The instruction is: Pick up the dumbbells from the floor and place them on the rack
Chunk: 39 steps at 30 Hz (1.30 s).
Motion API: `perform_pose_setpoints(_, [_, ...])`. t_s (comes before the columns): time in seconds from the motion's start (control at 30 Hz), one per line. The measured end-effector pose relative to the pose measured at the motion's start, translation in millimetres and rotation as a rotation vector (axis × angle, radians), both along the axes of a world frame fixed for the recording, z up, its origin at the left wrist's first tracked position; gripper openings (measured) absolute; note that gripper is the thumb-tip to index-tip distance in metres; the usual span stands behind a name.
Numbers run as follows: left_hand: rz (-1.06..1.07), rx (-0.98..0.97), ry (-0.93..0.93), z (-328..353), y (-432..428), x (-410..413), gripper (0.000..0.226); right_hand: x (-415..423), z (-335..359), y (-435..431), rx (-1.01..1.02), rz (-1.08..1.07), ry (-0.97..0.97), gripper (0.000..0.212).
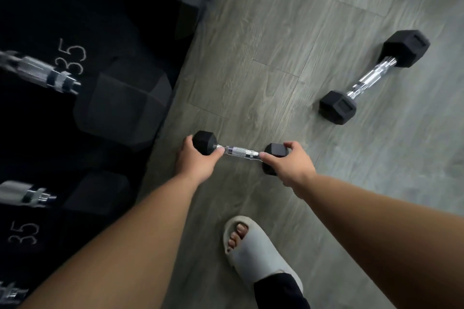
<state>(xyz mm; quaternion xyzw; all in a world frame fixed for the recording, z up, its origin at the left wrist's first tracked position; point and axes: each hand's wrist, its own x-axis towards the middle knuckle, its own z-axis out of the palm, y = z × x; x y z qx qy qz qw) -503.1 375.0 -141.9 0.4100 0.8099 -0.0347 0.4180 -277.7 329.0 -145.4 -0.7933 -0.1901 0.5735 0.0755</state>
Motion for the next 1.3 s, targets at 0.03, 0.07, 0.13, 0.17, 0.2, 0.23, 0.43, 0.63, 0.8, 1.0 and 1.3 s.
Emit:
perform_pose_setpoints(0.03, [0.006, 0.018, -0.005, -7.4, 0.8, -0.5, 0.078, -1.6, -7.3, -2.5, -0.007, -0.029, 0.000, 0.091])
perform_pose_setpoints(0.07, [0.015, 0.039, -0.007, -12.4, 1.5, -1.4, 0.075, -2.3, -12.9, -4.5, -0.006, -0.052, -0.005, 0.085])
perform_pose_setpoints(0.13, [0.017, 0.082, -0.010, -14.8, 2.8, -2.6, 0.066, -1.7, -17.6, -6.6, 0.017, -0.070, -0.014, 0.073])
perform_pose_setpoints(0.17, [0.022, 0.095, -0.016, -12.8, 2.2, -2.7, 0.061, -0.5, -15.7, -6.9, 0.027, -0.071, -0.022, 0.068])
perform_pose_setpoints(0.2, [0.035, 0.102, -0.027, -9.1, 0.7, -2.2, 0.057, 1.5, -11.3, -7.0, 0.034, -0.071, -0.031, 0.064])
perform_pose_setpoints(0.23, [0.053, 0.104, -0.045, -3.5, -2.4, -0.3, 0.054, 4.0, -5.0, -7.3, 0.038, -0.067, -0.043, 0.063])
perform_pose_setpoints(0.43, [0.254, 0.051, -0.179, 48.8, -25.4, 28.1, 0.068, 37.3, 63.8, -13.6, 0.191, -0.021, -0.113, 0.070])
perform_pose_setpoints(0.63, [0.437, -0.092, -0.332, 122.1, -22.7, 77.3, 0.050, 84.9, 153.4, -21.1, 0.423, 0.063, -0.184, 0.069])
perform_pose_setpoints(0.8, [0.458, -0.131, -0.445, 188.3, -19.8, 111.3, 0.038, 126.4, 226.7, -12.9, 0.529, 0.053, -0.166, 0.072])
perform_pose_setpoints(1.0, [0.442, 0.105, -0.420, 288.9, -7.2, 140.7, 0.071, 154.1, 301.8, 22.1, 0.362, -0.452, 0.057, 0.052])
perform_pose_setpoints(1.3, [0.074, 0.366, -0.220, 490.8, 51.1, 118.7, 0.068, 136.5, 445.4, 51.4, 0.419, -0.363, 0.218, 0.046])
